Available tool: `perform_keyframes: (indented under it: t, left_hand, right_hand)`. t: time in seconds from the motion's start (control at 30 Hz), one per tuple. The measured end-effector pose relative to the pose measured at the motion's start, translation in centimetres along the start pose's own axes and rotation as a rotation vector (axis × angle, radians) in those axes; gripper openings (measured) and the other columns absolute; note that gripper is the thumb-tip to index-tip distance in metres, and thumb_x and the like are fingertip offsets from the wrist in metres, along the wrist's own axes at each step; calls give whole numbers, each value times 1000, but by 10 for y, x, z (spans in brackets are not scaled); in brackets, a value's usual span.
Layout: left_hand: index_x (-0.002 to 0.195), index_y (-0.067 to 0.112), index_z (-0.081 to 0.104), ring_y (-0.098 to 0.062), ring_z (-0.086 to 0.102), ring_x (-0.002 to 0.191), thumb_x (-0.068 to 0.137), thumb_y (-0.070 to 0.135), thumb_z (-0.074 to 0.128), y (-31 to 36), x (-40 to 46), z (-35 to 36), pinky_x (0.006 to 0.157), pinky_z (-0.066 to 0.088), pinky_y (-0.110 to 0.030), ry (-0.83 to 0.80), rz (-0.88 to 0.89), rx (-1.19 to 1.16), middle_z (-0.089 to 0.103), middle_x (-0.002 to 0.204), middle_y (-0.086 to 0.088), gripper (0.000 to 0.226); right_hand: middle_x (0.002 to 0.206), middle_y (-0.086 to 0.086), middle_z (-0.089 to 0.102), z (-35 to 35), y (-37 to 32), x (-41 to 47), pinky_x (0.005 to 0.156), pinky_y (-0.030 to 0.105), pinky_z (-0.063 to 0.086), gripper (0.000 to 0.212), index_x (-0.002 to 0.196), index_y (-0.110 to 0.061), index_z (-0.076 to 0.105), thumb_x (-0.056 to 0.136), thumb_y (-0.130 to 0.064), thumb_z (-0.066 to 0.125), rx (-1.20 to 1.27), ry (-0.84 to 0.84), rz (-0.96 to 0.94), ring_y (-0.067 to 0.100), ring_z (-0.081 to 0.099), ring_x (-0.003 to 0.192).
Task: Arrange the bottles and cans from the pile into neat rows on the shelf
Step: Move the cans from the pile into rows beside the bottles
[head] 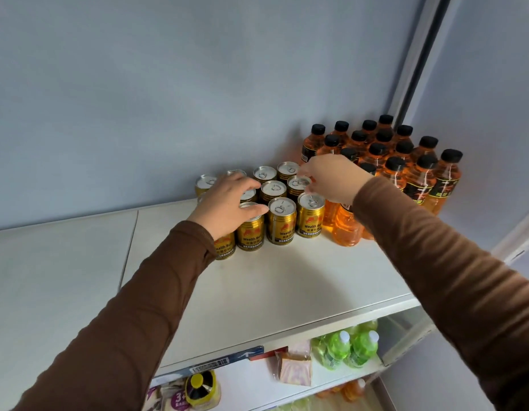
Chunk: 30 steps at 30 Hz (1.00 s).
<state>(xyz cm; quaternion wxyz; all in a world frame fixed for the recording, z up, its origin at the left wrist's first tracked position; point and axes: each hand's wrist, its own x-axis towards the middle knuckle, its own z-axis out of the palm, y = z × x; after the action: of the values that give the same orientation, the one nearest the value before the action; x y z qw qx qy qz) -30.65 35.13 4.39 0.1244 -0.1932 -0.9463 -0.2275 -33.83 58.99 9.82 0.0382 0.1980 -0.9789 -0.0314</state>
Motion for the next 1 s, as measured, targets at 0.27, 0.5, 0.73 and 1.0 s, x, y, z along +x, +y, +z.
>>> perform_keyframes:
  t: [0.27, 0.5, 0.73, 1.0]
  left_hand:
    - [130, 24, 60, -26, 43, 122, 84, 60, 63, 27, 43, 38, 90, 38, -38, -184, 73, 270, 53, 128, -5, 58]
    - [130, 29, 62, -25, 43, 116, 85, 59, 62, 19, 49, 40, 81, 31, -33, -266, 87, 236, 50, 123, -4, 54]
    - [136, 30, 57, -26, 42, 118, 87, 58, 61, 18, 49, 39, 94, 39, -40, -310, 71, 204, 49, 124, -5, 56]
    - [146, 30, 46, -22, 40, 130, 89, 52, 63, 33, 39, 33, 101, 33, -33, -131, 80, -13, 48, 137, 0, 63]
  right_hand:
    - [100, 11, 66, 22, -6, 6, 70, 35, 48, 26, 108, -7, 66, 92, -26, 58, -160, -108, -3, 30, 63, 92]
    - [96, 8, 64, 24, -7, 9, 71, 32, 43, 26, 110, -8, 66, 94, -28, 61, -97, -189, 25, 24, 57, 84]
    - [96, 7, 62, 23, -11, 8, 76, 34, 45, 27, 112, -8, 65, 95, -28, 60, -111, -209, 38, 27, 61, 95]
    - [122, 9, 61, 17, -8, -38, 90, 40, 50, 36, 132, -17, 59, 96, -24, 57, 24, 201, 51, 29, 54, 114]
